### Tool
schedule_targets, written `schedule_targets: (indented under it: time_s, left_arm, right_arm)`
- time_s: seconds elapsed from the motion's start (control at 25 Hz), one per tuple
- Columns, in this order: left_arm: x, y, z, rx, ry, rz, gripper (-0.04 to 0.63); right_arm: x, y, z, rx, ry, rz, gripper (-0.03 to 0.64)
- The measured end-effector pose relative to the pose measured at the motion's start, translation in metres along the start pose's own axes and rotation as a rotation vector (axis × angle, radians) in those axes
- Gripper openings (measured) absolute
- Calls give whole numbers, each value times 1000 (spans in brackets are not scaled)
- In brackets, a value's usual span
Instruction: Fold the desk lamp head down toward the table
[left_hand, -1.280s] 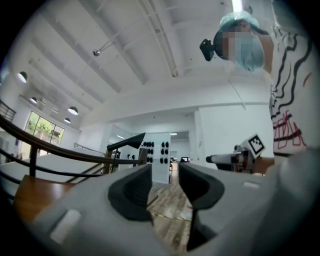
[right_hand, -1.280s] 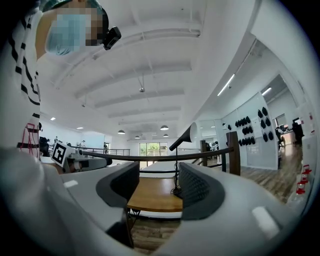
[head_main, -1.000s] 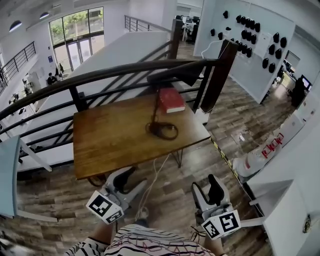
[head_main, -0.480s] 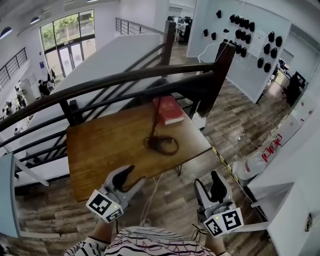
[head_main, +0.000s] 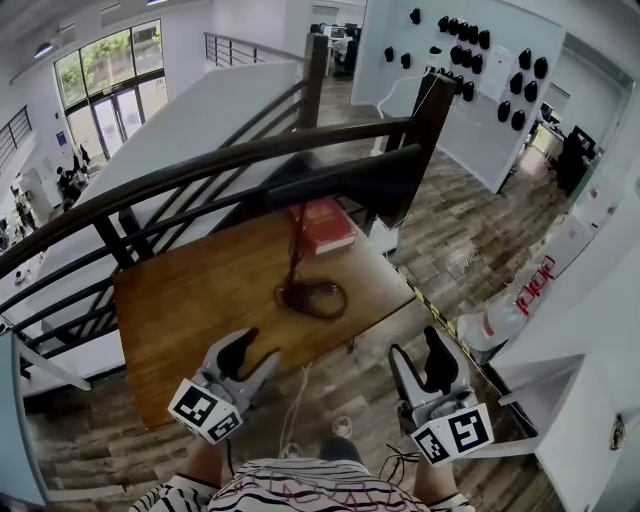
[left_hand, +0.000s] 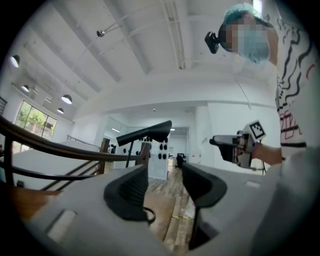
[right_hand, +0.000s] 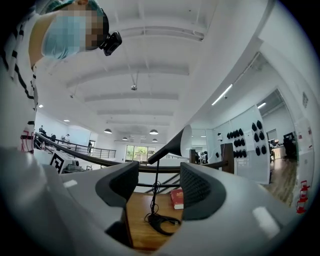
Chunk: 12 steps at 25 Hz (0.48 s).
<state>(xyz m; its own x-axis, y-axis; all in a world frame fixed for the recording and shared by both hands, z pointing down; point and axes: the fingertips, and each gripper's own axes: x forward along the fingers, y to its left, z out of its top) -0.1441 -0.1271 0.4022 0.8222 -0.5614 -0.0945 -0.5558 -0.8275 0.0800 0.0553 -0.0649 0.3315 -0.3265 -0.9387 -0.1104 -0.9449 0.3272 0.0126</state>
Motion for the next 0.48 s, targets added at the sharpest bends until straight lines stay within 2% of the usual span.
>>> schedule_targets:
  time_s: [0.24, 0.48]
  left_arm:
    - [47, 33, -5, 38, -27, 74, 209]
    - [101, 53, -12, 51, -18, 126, 210]
  right_arm:
    - [51, -45, 15, -55, -50, 43, 247]
    - [103, -96, 33, -77, -93, 106, 242]
